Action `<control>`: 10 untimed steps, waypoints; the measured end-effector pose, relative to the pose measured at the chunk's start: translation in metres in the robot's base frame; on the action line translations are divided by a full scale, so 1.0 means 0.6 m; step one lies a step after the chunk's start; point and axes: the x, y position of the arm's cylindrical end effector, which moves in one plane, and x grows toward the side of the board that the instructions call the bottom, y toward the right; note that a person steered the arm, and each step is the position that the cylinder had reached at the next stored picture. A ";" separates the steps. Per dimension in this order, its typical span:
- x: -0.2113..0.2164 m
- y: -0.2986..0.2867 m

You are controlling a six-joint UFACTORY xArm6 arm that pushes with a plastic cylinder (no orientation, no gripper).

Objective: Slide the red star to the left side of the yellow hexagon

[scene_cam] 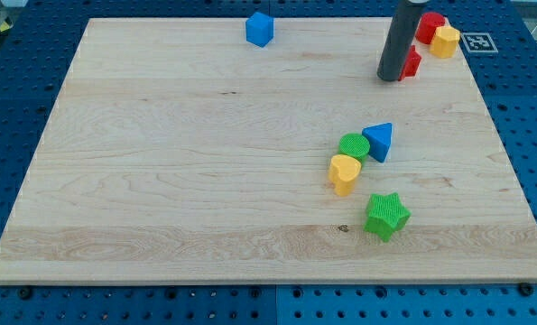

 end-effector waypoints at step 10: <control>-0.040 0.083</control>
